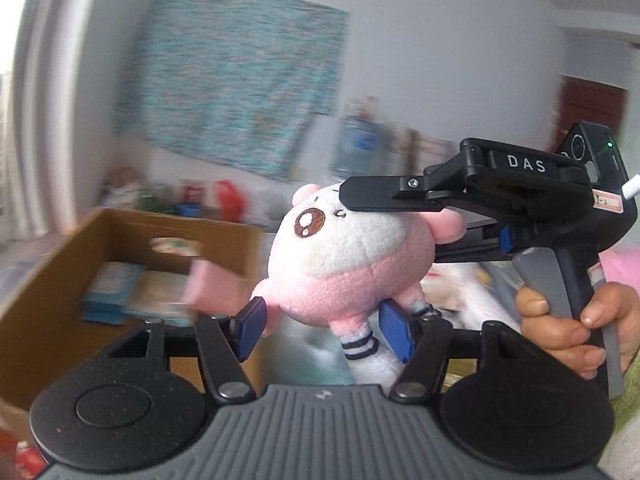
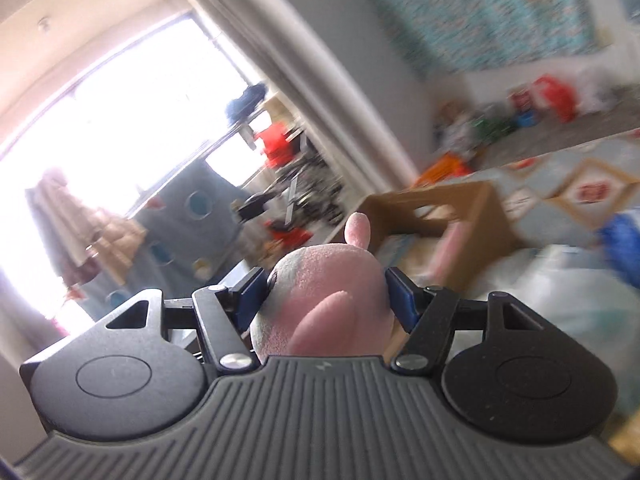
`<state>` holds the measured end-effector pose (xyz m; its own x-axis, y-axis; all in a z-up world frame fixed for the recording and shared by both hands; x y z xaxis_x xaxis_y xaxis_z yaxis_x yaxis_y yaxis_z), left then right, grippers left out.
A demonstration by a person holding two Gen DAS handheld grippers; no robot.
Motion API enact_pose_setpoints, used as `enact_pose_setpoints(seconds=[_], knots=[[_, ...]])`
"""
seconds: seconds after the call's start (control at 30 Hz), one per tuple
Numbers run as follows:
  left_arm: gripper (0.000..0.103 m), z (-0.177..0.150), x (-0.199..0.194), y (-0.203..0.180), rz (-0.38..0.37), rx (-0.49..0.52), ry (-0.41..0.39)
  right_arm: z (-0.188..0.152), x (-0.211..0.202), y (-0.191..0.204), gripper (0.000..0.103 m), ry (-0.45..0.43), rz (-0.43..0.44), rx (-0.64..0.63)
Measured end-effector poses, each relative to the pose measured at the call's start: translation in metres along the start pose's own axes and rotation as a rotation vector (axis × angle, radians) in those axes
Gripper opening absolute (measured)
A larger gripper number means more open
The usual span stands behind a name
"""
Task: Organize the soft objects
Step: 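Carry the plush doll over the cardboard box with the right gripper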
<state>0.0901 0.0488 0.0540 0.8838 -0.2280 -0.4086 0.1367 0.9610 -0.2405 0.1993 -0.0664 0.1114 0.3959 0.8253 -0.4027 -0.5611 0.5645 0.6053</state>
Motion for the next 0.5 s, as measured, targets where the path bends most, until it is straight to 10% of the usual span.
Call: enact_pose_setpoints(seconds=[0.5], knots=[[0.069, 0.006, -0.003, 0.163, 0.364, -0.179, 0.025, 0.007, 0.242, 0.044, 0.065, 0.337, 0.035, 0.012]])
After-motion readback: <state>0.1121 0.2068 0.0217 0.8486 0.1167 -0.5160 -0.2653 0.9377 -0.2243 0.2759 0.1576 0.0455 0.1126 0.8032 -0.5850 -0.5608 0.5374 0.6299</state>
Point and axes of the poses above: each gripper's, at about its wrist camera, not at the fingertips, and x roughly the way its jaws point, y to its left, z to its top, the point moved 7 cm from there along x, roughly the way its jaws point, and after that the axes turned 7 degrees about -z, right-handed, at the moved point
